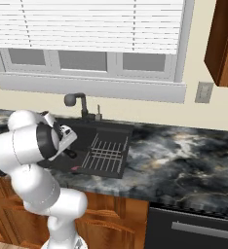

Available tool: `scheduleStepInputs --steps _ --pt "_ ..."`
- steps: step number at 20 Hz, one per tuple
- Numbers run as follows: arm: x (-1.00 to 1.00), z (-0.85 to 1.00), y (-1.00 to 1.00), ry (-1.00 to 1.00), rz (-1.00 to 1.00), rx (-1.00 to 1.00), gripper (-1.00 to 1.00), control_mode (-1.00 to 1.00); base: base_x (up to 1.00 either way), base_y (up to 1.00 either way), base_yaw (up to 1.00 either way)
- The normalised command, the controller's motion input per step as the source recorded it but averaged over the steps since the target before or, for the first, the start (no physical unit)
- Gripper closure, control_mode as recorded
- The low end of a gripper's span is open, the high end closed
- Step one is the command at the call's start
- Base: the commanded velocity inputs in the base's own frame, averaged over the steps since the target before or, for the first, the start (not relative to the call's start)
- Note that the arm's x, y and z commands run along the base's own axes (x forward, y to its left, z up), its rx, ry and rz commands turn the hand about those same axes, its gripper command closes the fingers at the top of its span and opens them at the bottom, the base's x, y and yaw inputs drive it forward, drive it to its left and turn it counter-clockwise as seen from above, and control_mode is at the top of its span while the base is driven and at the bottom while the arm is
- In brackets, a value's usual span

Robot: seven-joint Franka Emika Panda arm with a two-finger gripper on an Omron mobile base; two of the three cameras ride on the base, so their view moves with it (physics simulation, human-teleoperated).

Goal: Pick the pan and sponge and place them into the sink. Then turn on the water.

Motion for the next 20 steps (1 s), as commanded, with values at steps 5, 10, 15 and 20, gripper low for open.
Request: scheduleStepInputs --steps 5,10,15,20 --pt "0.27 -0.26 0.19 -0.05 0.0 -0.05 1.0 -1.0 0.0 0.0 0.0" --pt "0.25 -0.29 0.17 -0.05 0.0 -0.02 1.0 -1.0 0.0 0.0 0.0" --pt "0.27 -0.25 0.14 -0.07 0.0 -0.02 1.0 -1.0 0.0 0.0 0.0" --pt "0.3 -0.22 0.09 -0.08 0.0 -0.03 1.0 -1.0 0.0 0.0 0.0"
